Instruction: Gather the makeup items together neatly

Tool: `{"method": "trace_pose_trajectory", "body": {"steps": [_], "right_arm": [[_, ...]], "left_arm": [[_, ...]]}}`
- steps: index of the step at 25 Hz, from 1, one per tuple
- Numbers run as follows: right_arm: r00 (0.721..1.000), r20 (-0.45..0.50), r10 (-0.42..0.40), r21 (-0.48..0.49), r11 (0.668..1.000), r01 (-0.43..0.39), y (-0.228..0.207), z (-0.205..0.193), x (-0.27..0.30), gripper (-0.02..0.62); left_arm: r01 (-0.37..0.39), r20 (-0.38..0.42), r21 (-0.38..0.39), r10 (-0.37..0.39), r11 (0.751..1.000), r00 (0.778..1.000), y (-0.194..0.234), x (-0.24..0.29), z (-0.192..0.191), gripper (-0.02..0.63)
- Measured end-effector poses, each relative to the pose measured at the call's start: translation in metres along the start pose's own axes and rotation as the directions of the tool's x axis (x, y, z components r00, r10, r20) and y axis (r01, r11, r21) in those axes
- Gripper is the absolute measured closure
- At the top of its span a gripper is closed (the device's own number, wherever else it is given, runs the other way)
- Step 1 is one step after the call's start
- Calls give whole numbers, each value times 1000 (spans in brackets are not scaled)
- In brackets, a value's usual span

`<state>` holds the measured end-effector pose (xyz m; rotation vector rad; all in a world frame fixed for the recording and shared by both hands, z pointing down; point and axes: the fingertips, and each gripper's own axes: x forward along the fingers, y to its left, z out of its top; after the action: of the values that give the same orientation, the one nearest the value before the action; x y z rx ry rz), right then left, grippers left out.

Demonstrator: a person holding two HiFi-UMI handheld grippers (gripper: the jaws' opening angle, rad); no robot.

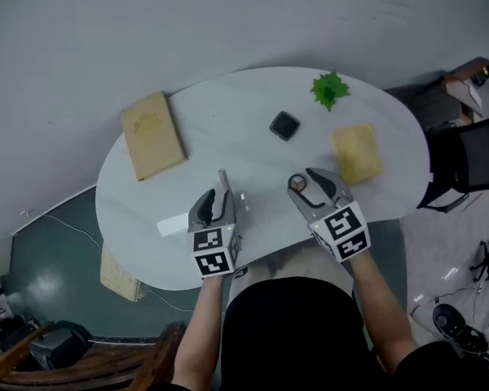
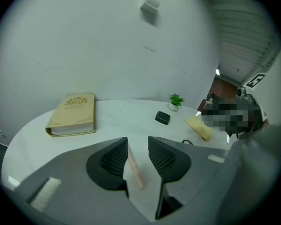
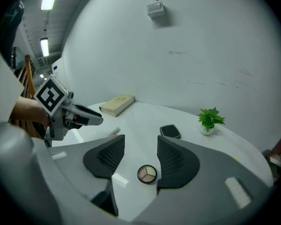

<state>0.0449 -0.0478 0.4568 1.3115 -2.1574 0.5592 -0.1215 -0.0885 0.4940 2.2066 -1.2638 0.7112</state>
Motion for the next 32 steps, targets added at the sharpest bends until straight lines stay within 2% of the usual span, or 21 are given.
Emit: {"method": "trace_pose_trajectory", "body": {"steps": [10, 19, 23, 32], "right_arm": [[996, -82, -29, 31, 999, 31, -1, -48, 25, 392], [984, -173, -52, 5, 999, 54, -6, -82, 50, 391], [979, -197, -50, 21, 998, 55, -9, -92, 60, 391], [975, -207, -81, -26, 997, 77, -15, -93, 66, 391]], "left_arm": [[70, 8, 52, -71, 996, 997, -12, -10, 1, 469], [156, 38, 105, -160, 982, 986, -24, -14, -1, 469], [168, 33, 121, -173, 978, 984, -25, -13, -5, 469], [170, 17, 113, -173, 979, 985, -21, -15, -13, 469]]}}
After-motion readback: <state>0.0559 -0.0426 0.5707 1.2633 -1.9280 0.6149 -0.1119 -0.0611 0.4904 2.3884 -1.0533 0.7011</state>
